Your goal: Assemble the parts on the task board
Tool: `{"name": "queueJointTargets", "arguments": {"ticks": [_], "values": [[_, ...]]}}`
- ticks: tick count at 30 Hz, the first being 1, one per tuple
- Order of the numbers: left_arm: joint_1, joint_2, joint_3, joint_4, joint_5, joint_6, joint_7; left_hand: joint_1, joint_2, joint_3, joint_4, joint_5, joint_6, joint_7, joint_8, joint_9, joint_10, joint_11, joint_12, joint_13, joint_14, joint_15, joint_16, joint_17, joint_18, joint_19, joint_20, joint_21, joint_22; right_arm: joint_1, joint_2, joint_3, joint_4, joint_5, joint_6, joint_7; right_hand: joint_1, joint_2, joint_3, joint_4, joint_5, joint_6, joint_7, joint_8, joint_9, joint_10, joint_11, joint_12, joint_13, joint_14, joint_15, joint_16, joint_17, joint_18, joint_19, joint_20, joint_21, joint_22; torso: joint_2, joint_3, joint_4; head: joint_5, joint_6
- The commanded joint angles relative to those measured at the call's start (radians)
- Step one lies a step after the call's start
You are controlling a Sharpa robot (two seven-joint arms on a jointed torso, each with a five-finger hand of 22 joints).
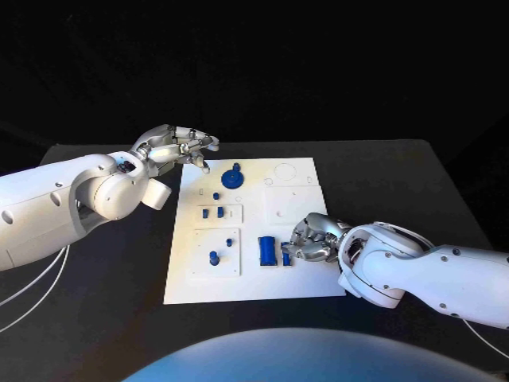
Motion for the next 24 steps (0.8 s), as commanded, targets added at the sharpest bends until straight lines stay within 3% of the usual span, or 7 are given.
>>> {"name": "queueJointTargets", "arguments": {"ticks": [1,9,17,21,24], "values": [[0.001,0.002,0.001,0.001,-0.003,0.017,0.004,0.0,0.007,0.003,0.0,0.007,-0.006,0.007,0.004,0.001,-0.005,-0.002,0.003,-0.001,-0.006,0.003,0.006,-0.001,0.013,0.006,-0.001,-0.005,-0.001,-0.001,-0.001,0.0,0.004,0.007,0.018,0.001,-0.029,-0.009,-0.026,0.01,0.001,0.0,0.003,0.001,0.002,0.04,-0.01,0.004,0.139,0.092,-0.007,0.005,0.188,-0.012,0.023,-0.008,0.0,0.188,-0.001,-0.0002,0.0004,0.001,0.0],[0.001,0.002,0.001,0.0,-0.003,0.018,0.004,0.0,0.007,0.003,0.0,0.007,-0.006,0.007,0.004,0.001,-0.005,-0.002,0.003,-0.001,-0.006,0.003,0.006,-0.001,0.013,0.006,-0.001,-0.005,-0.001,-0.001,-0.01,0.0,0.009,0.0,0.001,0.011,-0.07,-0.026,-0.083,0.045,0.001,0.001,0.003,0.0,0.005,0.041,-0.009,0.002,0.139,0.092,-0.006,0.005,0.188,-0.012,0.023,-0.008,0.001,0.188,0.0,0.0002,-0.0002,0.001,0.0],[0.001,0.001,0.0,0.0,-0.003,0.015,0.006,0.0,0.007,0.003,0.0,0.007,-0.006,0.007,0.004,0.001,-0.005,-0.002,0.003,-0.001,-0.006,0.003,0.006,-0.001,0.013,0.006,-0.001,-0.005,-0.001,-0.001,-0.043,0.0,0.024,-0.007,-0.021,0.042,-0.07,-0.03,-0.091,0.048,0.001,-0.001,0.003,-0.001,0.005,0.04,-0.009,-0.001,0.138,0.092,-0.006,0.004,0.186,-0.011,0.021,-0.008,-0.007,0.186,-0.001,0.0004,-0.0013,0.002,0.0],[0.0,0.001,0.0,0.0,0.001,0.008,0.018,0.0,0.007,0.003,0.0,0.007,-0.006,0.007,0.004,0.001,-0.005,-0.002,0.003,-0.001,-0.006,0.003,0.006,-0.001,0.013,0.006,-0.001,-0.005,-0.001,0.011,-0.069,0.0,0.03,0.045,-0.054,0.142,-0.051,-0.038,-0.102,0.039,0.002,-0.015,0.008,-0.007,0.004,0.031,-0.006,-0.018,0.127,0.089,-0.004,-0.003,0.171,-0.006,0.012,-0.007,-0.038,0.179,-0.004,-0.0003,-0.0025,0.001,0.0],[0.0,0.003,0.0,0.0,0.022,-0.041,0.087,-0.003,0.007,0.003,0.002,0.005,-0.003,0.006,0.011,0.003,0.007,-0.004,0.015,0.0,-0.002,0.001,0.009,-0.001,0.014,0.01,-0.001,-0.006,-0.003,0.035,-0.086,0.0,0.024,0.142,-0.091,0.315,0.003,-0.035,-0.111,0.01,0.003,-0.051,0.022,-0.013,0.008,-0.017,0.008,-0.111,0.07,0.063,0.008,-0.058,0.067,0.025,-0.048,0.003,-0.231,0.132,-0.009,-0.0022,-0.0046,-0.001,0.0]]}}
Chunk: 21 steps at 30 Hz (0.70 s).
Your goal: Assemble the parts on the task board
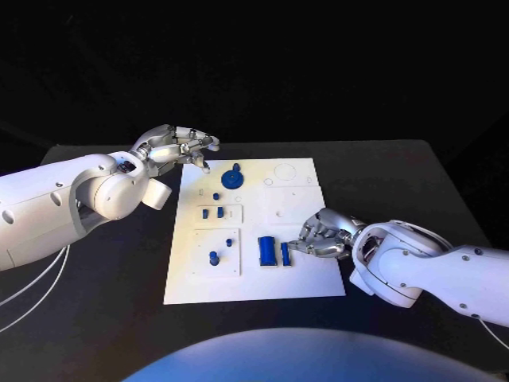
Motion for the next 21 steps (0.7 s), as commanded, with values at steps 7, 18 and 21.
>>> {"name": "queueJointTargets", "arguments": {"ticks": [7,18,21], "values": [[-0.004,0.009,0.0,-0.01,0.107,-0.11,0.203,0.009,-0.031,-0.01,-0.025,-0.006,-0.001,-0.001,0.018,0.004,0.046,-0.013,0.031,-0.001,0.007,-0.008,0.005,-0.003,0.013,0.019,-0.009,-0.002,-0.001,0.063,0.001,0.004,-0.091,0.431,-0.095,0.51,0.156,0.035,0.038,-0.091,0.006,-0.157,0.068,-0.065,-0.011,-0.342,0.064,-0.651,-0.328,-0.095,0.056,-0.398,-0.392,0.111,-0.267,0.051,-0.79,-0.092,-0.027,-0.0139,-0.0135,0.002,0.0],[-0.03,0.034,0.001,-0.03,0.207,-0.207,0.263,0.021,-0.035,-0.048,-0.036,-0.017,0.014,-0.005,0.037,0.005,0.083,-0.01,0.006,-0.032,-0.09,0.01,-0.185,-0.08,0.01,-0.084,0.015,-0.161,-0.089,0.094,0.101,0.016,-0.374,0.805,-0.056,0.75,0.159,0.009,0.138,-0.145,0.001,-0.193,0.15,-0.22,-0.099,-0.494,0.151,-0.973,-0.72,-0.342,0.148,-0.958,-0.709,0.108,-0.413,0.139,-1.066,-0.369,-0.056,-0.0216,-0.0171,-0.003,0.075],[-0.041,0.049,0.001,-0.047,0.226,-0.214,0.276,0.024,-0.035,-0.041,-0.032,-0.017,0.021,-0.007,0.048,0.006,0.112,-0.008,-0.045,-0.066,-0.077,0.02,-0.348,-0.128,0.01,-0.104,0.037,-0.284,-0.168,0.096,0.127,0.02,-0.434,0.898,-0.038,0.796,0.152,-0.001,0.14,-0.15,0.002,-0.175,0.162,-0.256,-0.124,-0.493,0.171,-1.051,-0.862,-0.418,0.18,-1.087,-0.775,0.108,-0.496,0.176,-1.08,-0.468,-0.064,-0.0199,-0.0109,-0.008,0.104]]}}
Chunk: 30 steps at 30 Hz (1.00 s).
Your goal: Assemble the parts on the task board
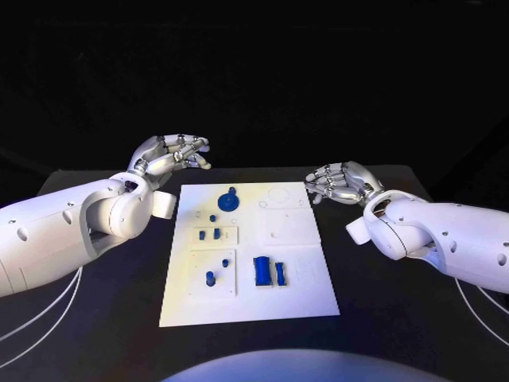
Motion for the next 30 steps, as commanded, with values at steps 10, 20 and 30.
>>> {"name": "queueJointTargets", "arguments": {"ticks": [10,20,30], "values": [[-0.026,0.034,0.0,-0.042,0.049,-0.038,0.033,-0.468,0.157,-0.498,-0.166,-0.191,-0.828,-0.203,-0.319,-0.353,-0.866,-0.15,-0.478,-0.117,-0.894,-0.098,-0.792,-0.309,-0.17,-0.852,-0.206,-0.54,-0.35,-0.001,0.057,0.011,-0.09,0.194,0.015,0.114,-0.425,0.163,-0.594,-0.07,-0.068,-0.782,-0.202,-0.422,-0.355,-0.961,-0.142,-0.308,-0.495,-1.06,-0.082,-0.464,-0.554,-0.17,-0.989,-0.186,-0.066,-0.875,-0.017,0.0055,0.0088,0.001,0.062],[-0.042,0.04,0.0,0.044,0.061,-0.215,0.046,-1.352,0.157,-0.498,-0.166,-0.191,-0.828,-0.203,-0.319,-0.353,-0.866,-0.15,-0.478,-0.117,-0.894,-0.098,-0.792,-0.309,-0.17,-0.852,-0.206,-0.54,-0.35,-0.047,0.055,0.086,0.051,0.358,-0.159,0.198,-1.207,0.163,-0.594,-0.07,-0.068,-0.782,-0.202,-0.422,-0.355,-0.961,-0.142,-0.308,-0.495,-1.06,-0.082,-0.464,-0.554,-0.17,-0.989,-0.186,-0.066,-0.875,-0.033,0.0272,0.041,0.011,0.148],[-0.069,0.048,-0.001,0.177,0.08,-0.491,0.066,-1.352,0.157,-0.498,-0.166,-0.191,-0.828,-0.203,-0.319,-0.353,-0.866,-0.15,-0.478,-0.117,-0.894,-0.098,-0.792,-0.309,-0.17,-0.852,-0.206,-0.54,-0.35,-0.079,0.053,0.137,0.149,0.47,-0.278,0.256,-1.207,0.163,-0.594,-0.07,-0.068,-0.782,-0.202,-0.422,-0.355,-0.961,-0.142,-0.308,-0.495,-1.06,-0.082,-0.464,-0.554,-0.17,-0.989,-0.186,-0.066,-0.875,-0.043,0.0407,0.061,0.018,0.202]]}}
